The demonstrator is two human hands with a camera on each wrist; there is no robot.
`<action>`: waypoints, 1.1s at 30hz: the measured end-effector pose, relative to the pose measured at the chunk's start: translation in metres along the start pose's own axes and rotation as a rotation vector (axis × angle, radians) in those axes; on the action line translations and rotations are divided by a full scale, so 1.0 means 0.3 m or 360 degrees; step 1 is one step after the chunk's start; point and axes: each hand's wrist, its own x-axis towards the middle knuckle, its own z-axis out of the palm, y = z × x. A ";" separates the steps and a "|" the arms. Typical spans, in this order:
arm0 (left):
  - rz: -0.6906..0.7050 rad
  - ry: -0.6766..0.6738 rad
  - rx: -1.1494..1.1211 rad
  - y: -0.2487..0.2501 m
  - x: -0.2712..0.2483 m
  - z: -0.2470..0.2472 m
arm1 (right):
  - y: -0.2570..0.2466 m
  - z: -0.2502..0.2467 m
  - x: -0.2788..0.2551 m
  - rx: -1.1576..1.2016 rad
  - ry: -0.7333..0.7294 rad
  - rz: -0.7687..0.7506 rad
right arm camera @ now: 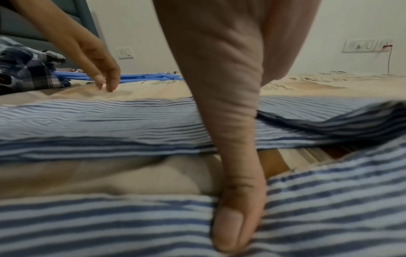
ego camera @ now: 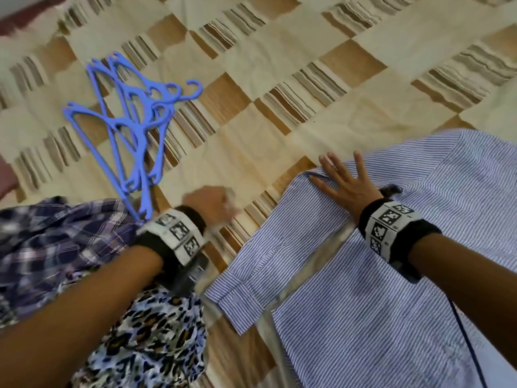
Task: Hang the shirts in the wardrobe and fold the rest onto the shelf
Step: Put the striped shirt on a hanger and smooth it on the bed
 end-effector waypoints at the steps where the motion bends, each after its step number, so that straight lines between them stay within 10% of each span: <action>1: 0.0092 -0.0240 -0.0215 0.077 -0.047 0.029 | 0.009 -0.006 -0.004 -0.0040 0.0011 -0.0046; 3: 0.0180 -0.0665 -0.0393 0.163 -0.110 0.094 | 0.036 -0.012 -0.019 0.0031 0.0068 -0.0121; 5: 0.0266 -0.0642 -0.0270 0.187 -0.107 0.122 | 0.071 -0.034 -0.043 0.0157 0.0125 -0.0035; 10: 0.0239 0.0786 0.0063 0.124 -0.099 -0.127 | 0.132 -0.055 -0.115 0.0508 0.0392 0.0104; 13: 0.0204 0.1218 0.0227 0.054 -0.071 -0.213 | 0.122 -0.057 -0.135 0.0564 0.0525 -0.0002; 18: -0.0322 0.0644 0.0711 -0.029 -0.005 -0.049 | 0.017 -0.006 -0.131 0.0696 0.0394 -0.0297; 22: -0.0519 0.0483 0.0430 -0.087 0.030 0.025 | -0.016 0.006 -0.137 0.0843 0.0428 -0.0296; 27: -0.0531 0.0935 -0.0491 -0.165 0.113 -0.011 | 0.023 0.028 -0.108 0.0979 0.0742 0.0368; 33: -0.0558 0.0561 -0.0523 -0.228 0.228 -0.098 | 0.136 0.141 -0.045 0.1002 0.0263 0.0812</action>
